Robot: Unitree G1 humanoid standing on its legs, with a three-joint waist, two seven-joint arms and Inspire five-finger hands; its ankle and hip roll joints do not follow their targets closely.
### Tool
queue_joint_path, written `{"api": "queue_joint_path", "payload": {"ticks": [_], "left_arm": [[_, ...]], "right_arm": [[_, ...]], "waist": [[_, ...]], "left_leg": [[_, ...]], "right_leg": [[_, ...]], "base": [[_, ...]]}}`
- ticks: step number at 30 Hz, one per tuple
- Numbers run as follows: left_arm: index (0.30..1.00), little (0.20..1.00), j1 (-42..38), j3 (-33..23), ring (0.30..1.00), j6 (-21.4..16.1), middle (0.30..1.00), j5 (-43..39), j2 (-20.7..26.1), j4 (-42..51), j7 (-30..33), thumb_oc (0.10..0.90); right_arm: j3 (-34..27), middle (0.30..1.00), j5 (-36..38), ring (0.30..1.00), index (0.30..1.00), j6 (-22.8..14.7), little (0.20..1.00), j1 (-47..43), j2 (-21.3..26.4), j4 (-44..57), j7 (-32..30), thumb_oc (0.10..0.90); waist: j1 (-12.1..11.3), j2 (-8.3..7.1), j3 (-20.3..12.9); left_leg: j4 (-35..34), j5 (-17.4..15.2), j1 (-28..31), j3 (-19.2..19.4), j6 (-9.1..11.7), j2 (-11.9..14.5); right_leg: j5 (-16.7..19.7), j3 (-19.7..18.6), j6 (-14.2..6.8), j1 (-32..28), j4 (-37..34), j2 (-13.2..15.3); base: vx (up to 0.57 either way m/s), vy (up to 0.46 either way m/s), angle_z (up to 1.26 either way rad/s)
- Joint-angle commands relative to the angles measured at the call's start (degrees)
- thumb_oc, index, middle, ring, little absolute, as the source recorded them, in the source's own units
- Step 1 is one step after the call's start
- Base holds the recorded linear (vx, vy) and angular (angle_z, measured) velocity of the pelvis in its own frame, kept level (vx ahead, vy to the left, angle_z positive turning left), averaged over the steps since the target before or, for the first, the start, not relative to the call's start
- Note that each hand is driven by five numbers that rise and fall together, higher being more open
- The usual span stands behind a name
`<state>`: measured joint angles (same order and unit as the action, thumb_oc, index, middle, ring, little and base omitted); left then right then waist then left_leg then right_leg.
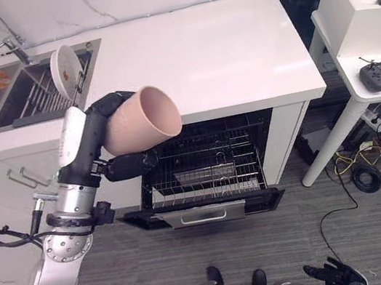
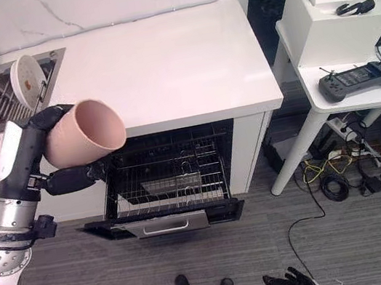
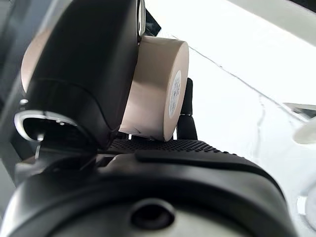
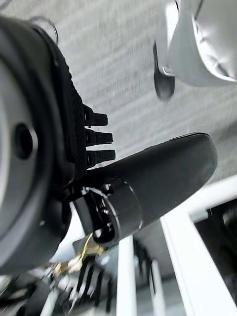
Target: Place the dishes in the dishwasher.
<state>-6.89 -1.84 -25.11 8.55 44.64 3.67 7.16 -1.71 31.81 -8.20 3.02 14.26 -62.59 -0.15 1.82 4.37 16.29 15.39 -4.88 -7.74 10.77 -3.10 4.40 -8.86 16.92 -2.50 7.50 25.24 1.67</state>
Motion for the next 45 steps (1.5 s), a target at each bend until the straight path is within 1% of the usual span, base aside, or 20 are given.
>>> {"api": "queue_joint_path", "payload": {"ticks": [1,3,6,8,13,17,18,21,22,23,25,27,30,32,34,35,36,40,44,45], "left_arm": [[0.3,0.3,-5.0,-4.1,0.3,-2.2,0.3,0.0,0.3,4.3,6.6,0.4],[0.3,0.3,-4.5,-3.7,0.3,-2.7,0.3,-0.8,-0.4,4.1,6.8,0.4],[0.3,0.3,-3.2,-2.7,0.3,-2.1,0.3,-2.0,-1.8,5.4,7.2,0.4],[0.3,0.3,-3.5,-2.0,0.3,-0.6,0.3,-4.2,-1.9,6.2,6.2,0.4],[0.3,0.3,-5.4,-1.0,0.3,1.2,0.3,-8.3,-0.2,5.3,5.1,0.4],[0.3,0.3,-6.0,0.1,0.3,0.8,0.3,-7.2,0.7,4.2,5.4,0.4],[0.3,0.3,-6.1,0.1,0.3,0.6,0.3,-7.5,1.1,4.0,5.1,0.4],[0.3,0.3,-5.8,0.0,0.3,1.0,0.3,-8.8,1.4,4.1,4.8,0.4],[0.3,0.3,-5.5,0.0,0.3,1.4,0.3,-11.9,0.9,3.8,3.2,0.4],[0.3,0.3,-5.5,0.0,0.3,1.5,0.3,-12.5,0.9,3.8,3.1,0.4],[0.3,0.3,-5.2,0.4,0.3,2.5,0.3,-18.1,-0.7,3.9,0.0,0.4],[0.3,0.3,-4.9,0.8,0.3,2.8,0.3,-19.7,-1.8,4.1,-0.5,0.4],[0.3,0.3,-2.4,2.2,0.3,2.4,0.3,-23.2,-8.0,4.6,0.6,0.4],[0.3,0.3,-1.8,2.3,0.3,2.6,0.3,-24.6,-9.9,4.7,1.7,0.4],[0.3,0.3,-1.5,2.5,0.3,2.7,0.3,-26.3,-11.9,4.4,2.6,0.4],[0.3,0.3,-1.8,3.3,0.3,2.8,0.3,-28.6,-14.6,3.3,3.6,0.4],[0.3,0.3,-2.1,3.7,0.3,2.6,0.3,-28.8,-15.5,2.9,4.1,0.4],[0.3,0.3,-3.9,5.4,0.3,-0.3,0.3,-25.6,-18.6,0.3,8.9,0.4],[0.3,0.3,-7.1,7.6,0.3,-3.1,0.3,-20.9,-20.9,-2.1,13.8,0.4],[0.3,0.3,-7.4,7.8,0.3,-3.3,0.3,-20.3,-21.2,-2.3,14.6,0.4]], "right_arm": [[-1.1,0.9,1.0,0.9,0.9,0.1,0.9,2.6,0.2,-0.8,0.0,0.8],[-1.5,0.9,-1.3,0.9,0.9,-1.1,0.9,2.9,-0.1,-2.7,1.2,0.8],[-1.9,0.9,1.0,0.9,0.9,-4.0,0.9,3.5,0.4,-3.4,2.4,0.8],[-2.8,0.9,2.6,0.9,0.9,-5.6,0.9,4.1,1.5,-2.7,2.4,0.8],[-4.5,0.9,5.8,0.9,0.9,-7.9,0.9,4.9,2.8,-1.2,3.4,0.8],[-5.7,0.9,8.4,0.9,0.9,-12.2,0.9,5.8,2.8,2.7,5.0,0.8],[-6.1,0.9,9.3,0.9,0.9,-13.8,0.9,6.3,2.7,7.5,4.2,0.8],[-6.7,0.9,9.8,0.9,0.9,-16.6,0.9,7.1,2.7,13.3,3.6,0.8],[-7.6,0.9,10.3,0.9,0.9,-18.2,0.9,7.9,2.6,17.8,2.4,0.8],[-7.6,0.9,10.4,0.9,0.9,-18.3,0.9,8.0,2.5,18.2,2.3,0.8],[-9.1,0.9,14.9,0.9,0.9,-21.5,0.9,9.0,1.7,23.4,2.9,0.8],[-9.6,0.9,15.2,0.9,0.9,-23.3,0.9,9.6,1.2,26.4,2.2,0.8],[-11.2,0.9,12.1,0.9,0.9,-28.2,0.9,12.3,-1.2,44.1,-2.2,0.8],[-11.6,0.9,10.5,0.9,0.9,-29.2,0.9,12.8,-1.4,49.1,-1.9,0.8],[-11.7,0.9,9.2,0.9,0.9,-28.2,0.9,12.8,-0.6,54.7,-1.2,0.8],[-11.8,0.9,7.8,0.9,0.9,-27.7,0.9,12.7,0.7,61.0,1.6,0.8],[-11.8,0.9,6.8,0.9,0.9,-27.8,0.9,12.5,1.2,63.0,3.0,0.8],[-10.4,0.9,8.0,0.9,0.9,-25.8,0.9,10.6,3.9,71.2,9.4,0.8],[-6.9,0.9,11.1,0.9,0.9,-17.8,0.9,6.3,6.5,76.2,17.8,0.8],[-6.1,0.9,11.6,0.9,0.9,-16.9,0.9,5.7,6.8,76.8,18.8,0.8]], "waist": [[0.7,0.08,-2.0],[0.9,-0.59,-2.3],[1.2,-1.35,-3.5],[1.7,-1.6,-4.4],[2.6,-1.69,-5.6],[3.5,-1.94,-6.0],[4.1,-2.16,-6.1],[4.8,-2.47,-6.4],[5.4,-2.8,-6.6],[5.4,-2.83,-6.6],[6.2,-3.24,-6.8],[6.5,-3.38,-6.7],[8.1,-4.04,-6.9],[8.6,-4.19,-7.1],[9.2,-4.36,-7.2],[10.0,-4.41,-7.3],[10.3,-4.46,-7.3],[11.3,-4.78,-7.7],[11.4,-5.09,-8.0],[11.4,-5.13,-8.0]], "left_leg": [[1.8,-5.1,-0.5,-2.6,4.9,1.4],[1.8,-5.1,-0.8,-2.0,5.5,2.3],[1.8,-4.7,-0.6,-0.3,6.7,4.1],[1.8,-4.5,-0.3,0.7,7.5,5.0],[1.8,-4.8,0.2,2.1,8.1,5.8],[1.8,-5.9,1.3,2.1,7.8,5.4],[1.8,-6.4,1.8,2.4,7.5,5.4],[1.8,-6.6,2.2,2.8,7.2,5.2],[1.8,-7.3,3.0,3.1,7.0,5.0],[1.8,-6.9,2.7,3.1,6.9,5.0],[1.8,-7.1,3.3,3.9,6.6,5.2],[1.8,-7.7,4.1,4.2,6.5,5.1],[1.8,-8.7,5.5,4.5,5.2,4.2],[1.8,-8.9,5.8,4.5,5.0,3.9],[1.8,-8.8,5.9,4.7,4.8,3.8],[1.8,-9.3,6.9,5.3,4.7,3.7],[1.8,-9.4,7.2,5.5,4.7,3.7],[1.8,-9.7,8.0,6.2,4.4,3.5],[1.8,-9.5,8.7,7.4,4.8,4.0],[1.8,-9.4,8.8,7.5,4.8,4.1]], "right_leg": [[4.4,-1.8,-6.5,-2.9,-8.1,9.9],[2.7,-2.1,-6.7,-1.8,-8.1,10.4],[1.0,-1.7,-6.9,-1.4,-8.1,10.9],[0.1,-1.7,-7.0,-1.8,-8.1,11.4],[-0.2,-2.0,-7.5,-2.1,-8.1,12.0],[-0.5,-2.9,-7.7,-2.8,-8.1,11.8],[-0.5,-3.2,-7.8,-2.8,-8.1,11.9],[-0.1,-3.7,-7.8,-2.7,-8.1,11.9],[-0.3,-4.2,-8.1,-3.0,-8.1,11.9],[0.0,-4.2,-8.0,-2.7,-8.1,11.9],[0.3,-4.5,-8.3,-2.7,-8.1,12.0],[0.1,-4.7,-8.5,-3.1,-8.1,12.1],[0.6,-7.0,-8.8,-2.7,-8.1,11.6],[0.8,-7.9,-8.9,-2.5,-8.1,11.3],[1.3,-8.8,-8.7,-1.9,-8.1,11.1],[1.3,-9.8,-8.9,-1.9,-8.1,10.8],[1.4,-10.2,-8.8,-1.8,-8.1,10.6],[1.7,-11.6,-8.6,-1.5,-8.1,10.2],[1.8,-11.3,-8.4,-1.7,-8.1,10.2],[1.7,-11.2,-8.3,-1.9,-8.1,10.2]], "base": [[-0.04,-0.22,0.2],[-0.04,-0.222,0.27],[0.03,-0.092,0.21],[0.06,-0.002,-0.04],[0.04,0.012,-0.07],[0.06,0.009,-0.16],[0.0,0.012,-0.06],[0.01,0.007,-0.09],[-0.02,-0.001,-0.03],[-0.01,0.0,-0.06],[-0.02,-0.001,-0.07],[0.0,0.009,-0.06],[-0.04,0.043,-0.15],[-0.04,0.053,-0.37],[-0.04,0.067,-0.45],[-0.04,0.083,-0.49],[-0.01,0.073,-0.53],[-0.03,0.042,-0.41],[-0.02,0.027,-0.27],[-0.05,-0.012,-0.22]]}}
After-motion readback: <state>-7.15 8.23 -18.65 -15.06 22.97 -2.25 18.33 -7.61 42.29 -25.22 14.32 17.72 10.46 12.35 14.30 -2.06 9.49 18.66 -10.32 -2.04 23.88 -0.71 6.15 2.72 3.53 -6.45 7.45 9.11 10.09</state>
